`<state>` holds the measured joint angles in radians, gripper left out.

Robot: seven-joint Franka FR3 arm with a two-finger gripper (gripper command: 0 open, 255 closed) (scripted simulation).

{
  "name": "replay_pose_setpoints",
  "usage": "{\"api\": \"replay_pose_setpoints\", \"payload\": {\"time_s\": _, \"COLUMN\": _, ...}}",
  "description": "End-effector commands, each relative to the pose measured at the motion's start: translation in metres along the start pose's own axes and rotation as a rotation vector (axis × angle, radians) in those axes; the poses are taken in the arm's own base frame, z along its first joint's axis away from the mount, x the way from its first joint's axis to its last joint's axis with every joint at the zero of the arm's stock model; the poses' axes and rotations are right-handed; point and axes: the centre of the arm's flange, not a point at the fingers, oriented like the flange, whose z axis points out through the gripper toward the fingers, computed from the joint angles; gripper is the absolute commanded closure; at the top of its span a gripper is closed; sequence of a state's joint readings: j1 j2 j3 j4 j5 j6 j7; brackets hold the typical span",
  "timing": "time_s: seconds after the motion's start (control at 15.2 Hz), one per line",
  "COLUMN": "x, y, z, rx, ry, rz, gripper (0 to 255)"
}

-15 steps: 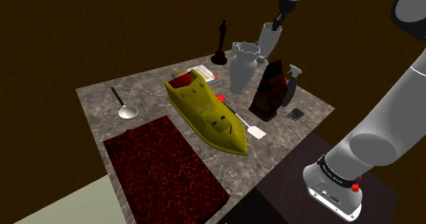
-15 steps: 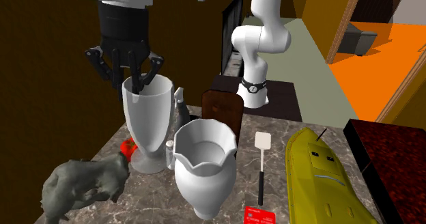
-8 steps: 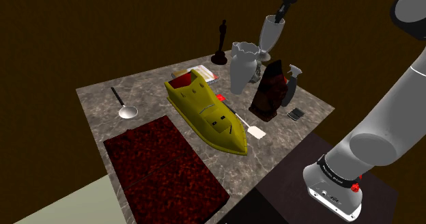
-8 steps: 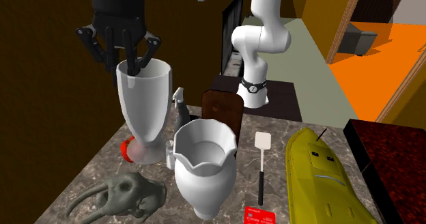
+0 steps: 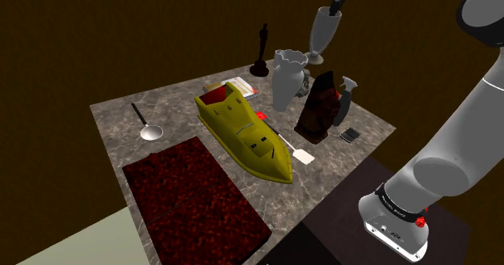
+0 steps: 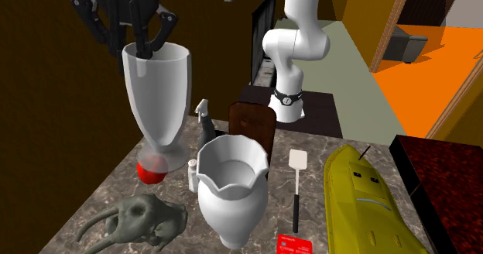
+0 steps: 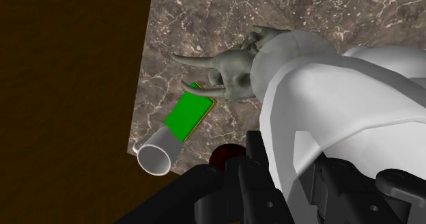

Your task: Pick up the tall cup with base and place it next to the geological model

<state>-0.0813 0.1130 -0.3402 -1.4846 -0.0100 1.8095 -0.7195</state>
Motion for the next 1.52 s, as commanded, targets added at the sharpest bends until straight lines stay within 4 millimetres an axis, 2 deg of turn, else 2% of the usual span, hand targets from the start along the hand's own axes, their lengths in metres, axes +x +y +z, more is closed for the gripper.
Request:
{"api": "replay_pose_setpoints", "payload": {"time_s": 0.0, "x": 0.002, "y": 0.002, "z": -0.012, "rx": 0.000, "ry": 0.001, "rz": 0.000, "gripper": 255}}
{"api": "replay_pose_setpoints", "payload": {"time_s": 0.59, "x": 0.008, "y": 0.010, "z": -0.058, "rx": 0.000, "ry": 0.001, "rz": 0.000, "gripper": 255}}
{"api": "replay_pose_setpoints", "payload": {"time_s": 0.66, "x": 0.008, "y": 0.010, "z": -0.058, "rx": 0.000, "ry": 0.001, "rz": 0.000, "gripper": 255}}
{"api": "replay_pose_setpoints", "payload": {"time_s": 1.45, "x": -0.037, "y": -0.138, "z": -0.092, "rx": 0.000, "ry": 0.001, "rz": 0.000, "gripper": 255}}
